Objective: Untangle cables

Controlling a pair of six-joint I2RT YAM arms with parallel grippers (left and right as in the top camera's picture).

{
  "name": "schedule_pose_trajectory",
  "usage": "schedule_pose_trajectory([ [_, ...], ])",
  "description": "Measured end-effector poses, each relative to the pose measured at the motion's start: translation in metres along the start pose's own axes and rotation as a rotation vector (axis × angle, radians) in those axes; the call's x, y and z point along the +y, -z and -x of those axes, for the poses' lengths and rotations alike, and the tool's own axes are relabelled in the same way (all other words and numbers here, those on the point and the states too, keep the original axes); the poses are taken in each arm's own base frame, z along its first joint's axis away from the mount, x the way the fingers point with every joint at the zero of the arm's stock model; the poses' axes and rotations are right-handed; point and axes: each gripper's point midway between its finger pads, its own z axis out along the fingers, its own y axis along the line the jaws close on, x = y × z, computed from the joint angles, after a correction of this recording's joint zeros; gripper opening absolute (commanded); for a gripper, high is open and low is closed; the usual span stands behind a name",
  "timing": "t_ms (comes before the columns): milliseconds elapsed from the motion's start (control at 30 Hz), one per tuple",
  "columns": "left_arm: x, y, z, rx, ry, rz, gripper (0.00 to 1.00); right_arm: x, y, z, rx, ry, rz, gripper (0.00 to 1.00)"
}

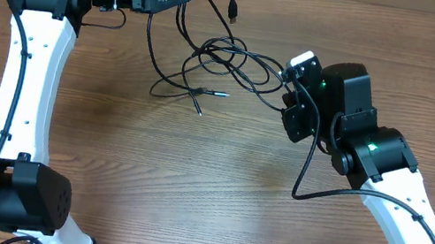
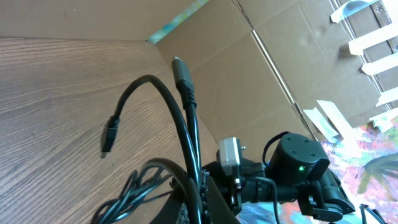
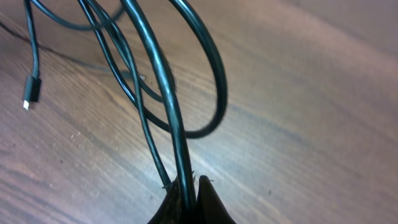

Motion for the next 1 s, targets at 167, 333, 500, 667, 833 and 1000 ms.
schedule_pose_trajectory([
  [167, 0.0, 0.001, 0.0, -0.001, 0.0, -0.002, 0.04, 0.005, 0.001, -0.026, 0.106, -0.038, 0.017, 0.04],
  [333, -0.001, 0.001, 0.0, 0.0, 0.0, -0.004, 0.04, 0.012, 0.003, -0.039, 0.16, -0.117, 0.049, 0.04],
  [500, -0.001, 0.001, 0.001, -0.002, -0.01, -0.005, 0.04, 0.021, 0.004, -0.038, 0.159, -0.207, 0.093, 0.08],
  [667, -0.001, 0.001, 0.002, -0.005, -0.015, -0.004, 0.04, 0.021, 0.003, -0.027, 0.116, -0.268, 0.099, 0.35],
  [833, 0.001, 0.003, 0.002, -0.008, -0.009, 0.0, 0.04, 0.011, 0.001, 0.015, -0.058, -0.243, 0.085, 0.56],
  [1000, 0.001, 0.003, 0.0, -0.004, 0.008, 0.001, 0.04, 0.003, 0.014, 0.064, -0.269, -0.153, 0.064, 0.62],
])
